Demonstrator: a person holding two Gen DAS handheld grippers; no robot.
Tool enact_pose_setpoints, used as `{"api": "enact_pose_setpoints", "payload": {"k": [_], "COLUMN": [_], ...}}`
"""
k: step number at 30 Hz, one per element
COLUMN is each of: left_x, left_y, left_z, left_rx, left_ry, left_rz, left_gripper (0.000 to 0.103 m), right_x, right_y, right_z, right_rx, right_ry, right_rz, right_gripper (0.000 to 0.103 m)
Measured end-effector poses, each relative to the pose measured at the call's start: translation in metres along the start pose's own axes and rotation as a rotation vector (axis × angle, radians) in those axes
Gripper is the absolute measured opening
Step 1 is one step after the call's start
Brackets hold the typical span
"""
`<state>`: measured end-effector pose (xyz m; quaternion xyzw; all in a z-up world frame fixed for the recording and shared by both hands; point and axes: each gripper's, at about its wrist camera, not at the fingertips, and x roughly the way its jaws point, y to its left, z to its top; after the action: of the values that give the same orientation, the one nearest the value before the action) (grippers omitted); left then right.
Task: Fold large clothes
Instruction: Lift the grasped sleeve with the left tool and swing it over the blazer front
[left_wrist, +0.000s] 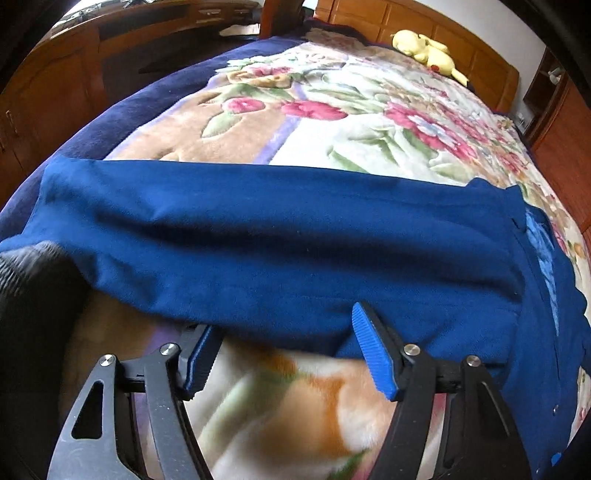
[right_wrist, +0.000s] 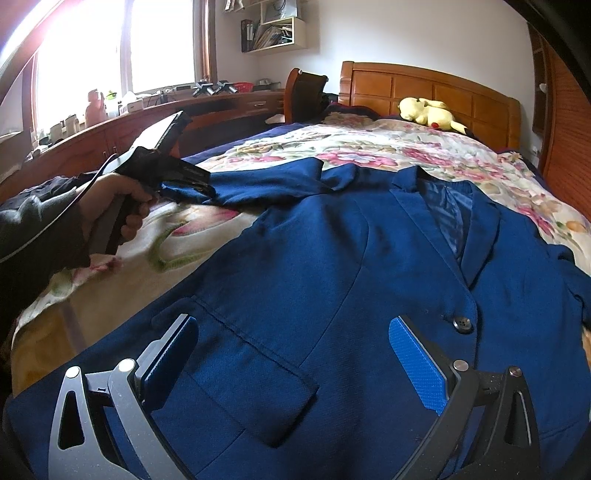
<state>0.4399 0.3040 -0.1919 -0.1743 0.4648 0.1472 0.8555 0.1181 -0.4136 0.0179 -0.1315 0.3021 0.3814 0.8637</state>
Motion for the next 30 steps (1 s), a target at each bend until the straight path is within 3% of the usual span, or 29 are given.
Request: {"api": "enact_pose_setpoints", "payload": {"k": [2,4,7,10,16,22,30], "left_x": [0.003,0.002,-0.002,-0.012,-0.057,-0.107,-0.138], "left_y": [-0.002,-0.001,-0.007,-0.017,-0.051,-0.117,-0.201], "left_z": [0.003,0.005,0.009,0.012,0.015,0.002,-0.035], "left_rx": [0.01,0.006,0.039,0.079,0.15,0.284,0.419], "left_ry": [0.0,-0.01,-0.013,-0.02,-0.11,-0.173,-0.188], "left_rz": [0.0,0.001,0.005,0.034,0.067,0.034,-0.035], "left_gripper": [0.067,0.044,0.019,0.008,0.003,0.003,0.003], "right_x": [0.0,0.0,0.0,0.004,-0.003,-0.031,-0.066], "right_y": [0.001,0.001,0.0,-0.001,-0.005,-0.021,-0.045], "right_z": [0.0,0.001,0.001,0.0,0.001,0.001,-0.001], "right_rx": [-0.005,-0.008,-0.005,0.002,0.013,0.043,0.07], "right_ry": [0.001,0.003,0.004,0.026,0.028,-0.008,-0.059], "right_rz": [0.002,0.004,0.006,0.016,0.005,-0.041,-0.114], "right_gripper": [0.103,0.103,0.103,0.103,0.103,0.103,0.103]}}
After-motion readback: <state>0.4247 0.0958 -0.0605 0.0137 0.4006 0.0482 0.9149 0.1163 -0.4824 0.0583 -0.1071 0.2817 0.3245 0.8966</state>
